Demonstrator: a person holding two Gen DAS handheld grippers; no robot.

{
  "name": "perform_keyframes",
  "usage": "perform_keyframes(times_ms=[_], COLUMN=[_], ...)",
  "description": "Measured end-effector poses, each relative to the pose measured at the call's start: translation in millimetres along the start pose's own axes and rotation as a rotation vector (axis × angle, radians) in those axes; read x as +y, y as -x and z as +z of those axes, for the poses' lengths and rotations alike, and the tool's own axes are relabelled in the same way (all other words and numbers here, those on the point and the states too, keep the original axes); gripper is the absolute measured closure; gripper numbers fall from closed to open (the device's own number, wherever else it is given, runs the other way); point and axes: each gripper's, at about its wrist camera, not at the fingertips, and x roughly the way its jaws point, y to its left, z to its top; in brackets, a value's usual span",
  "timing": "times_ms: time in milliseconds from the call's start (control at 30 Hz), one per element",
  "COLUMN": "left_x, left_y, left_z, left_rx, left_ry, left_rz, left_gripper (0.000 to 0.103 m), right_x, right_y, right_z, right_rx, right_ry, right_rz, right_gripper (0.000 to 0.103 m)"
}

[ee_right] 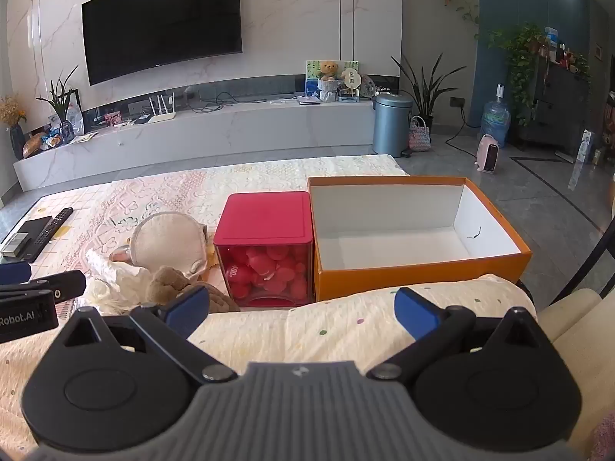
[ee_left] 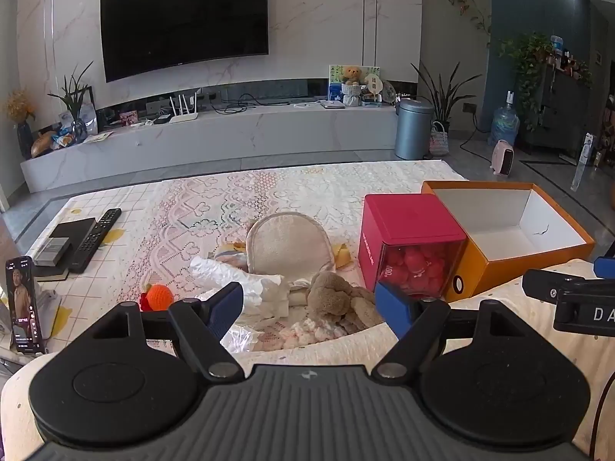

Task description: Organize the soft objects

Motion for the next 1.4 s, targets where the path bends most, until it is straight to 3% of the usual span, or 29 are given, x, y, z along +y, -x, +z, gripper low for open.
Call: perform_keyframes(times_ms=[1400], left_x=[0.1], left_y=[-1.8], left_z=[-0.9], left_rx=[0.01], left_ry=[-0.007], left_rz=[0.013], left_gripper=[0.011], right_x=[-1.7], right_y=[2.3], right_z=[-0.5], right_rx=[0.01], right_ry=[0.002], right_rz=[-0.003], right_gripper=[0.003])
